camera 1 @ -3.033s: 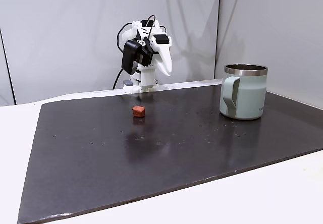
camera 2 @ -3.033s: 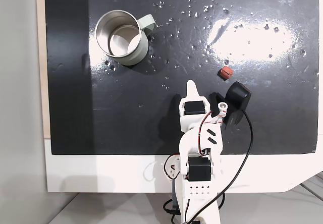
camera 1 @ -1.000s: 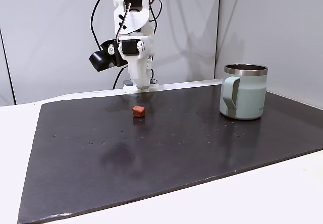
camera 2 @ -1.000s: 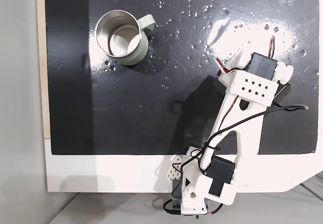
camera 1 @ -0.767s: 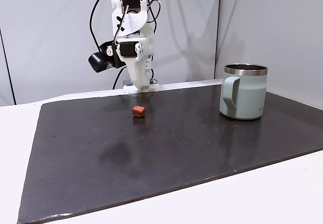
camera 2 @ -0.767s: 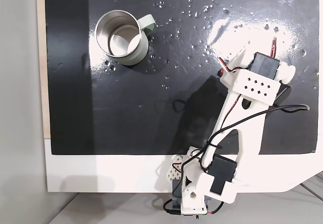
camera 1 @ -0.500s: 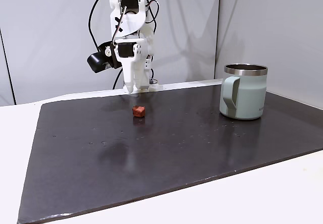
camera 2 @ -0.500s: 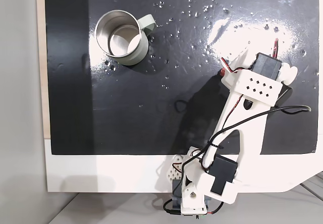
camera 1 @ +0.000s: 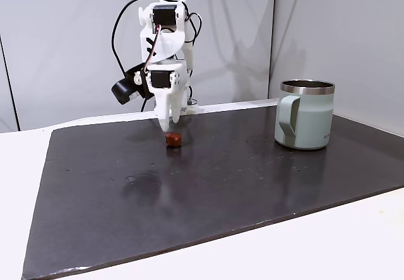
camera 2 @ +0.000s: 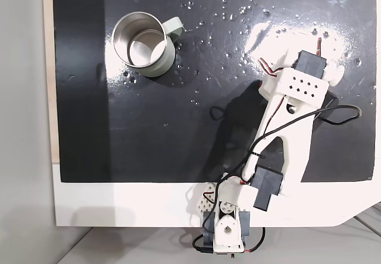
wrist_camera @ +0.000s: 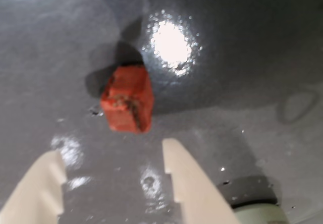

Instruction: Grasp a cube and put it in the cup.

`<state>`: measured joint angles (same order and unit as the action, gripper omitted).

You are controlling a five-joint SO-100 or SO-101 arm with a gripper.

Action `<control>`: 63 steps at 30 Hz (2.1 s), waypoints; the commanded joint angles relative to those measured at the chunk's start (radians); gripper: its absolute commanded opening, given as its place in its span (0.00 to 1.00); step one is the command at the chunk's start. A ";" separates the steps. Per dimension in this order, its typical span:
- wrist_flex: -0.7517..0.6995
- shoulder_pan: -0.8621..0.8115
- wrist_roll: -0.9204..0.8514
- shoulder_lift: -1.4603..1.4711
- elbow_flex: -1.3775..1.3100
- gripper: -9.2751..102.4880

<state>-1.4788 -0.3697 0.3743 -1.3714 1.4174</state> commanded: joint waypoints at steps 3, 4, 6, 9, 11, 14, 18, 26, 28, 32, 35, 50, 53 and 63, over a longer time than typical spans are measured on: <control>0.025 -0.012 0.014 0.041 -0.052 0.28; 0.028 -0.012 0.014 0.049 -0.052 0.28; 0.032 -0.012 0.014 0.064 -0.049 0.27; 0.043 -0.017 0.017 0.086 -0.049 0.27; 0.054 -0.018 0.017 0.095 -0.049 0.27; 0.063 -0.017 0.015 0.112 -0.051 0.27; 0.080 -0.017 0.018 0.137 -0.051 0.27; 0.097 -0.009 0.015 0.166 -0.055 0.25; 0.098 -0.011 0.017 0.173 -0.055 0.22; 0.103 -0.015 0.017 0.176 -0.051 0.17; 0.103 -0.018 0.015 0.176 -0.054 0.13; 0.031 0.011 0.000 -0.034 -0.061 0.10; -0.015 0.018 -0.011 -0.104 -0.095 0.09; -0.121 0.069 -0.049 -0.370 -0.160 0.09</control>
<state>-1.5877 -0.3191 0.3421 -1.6260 1.3223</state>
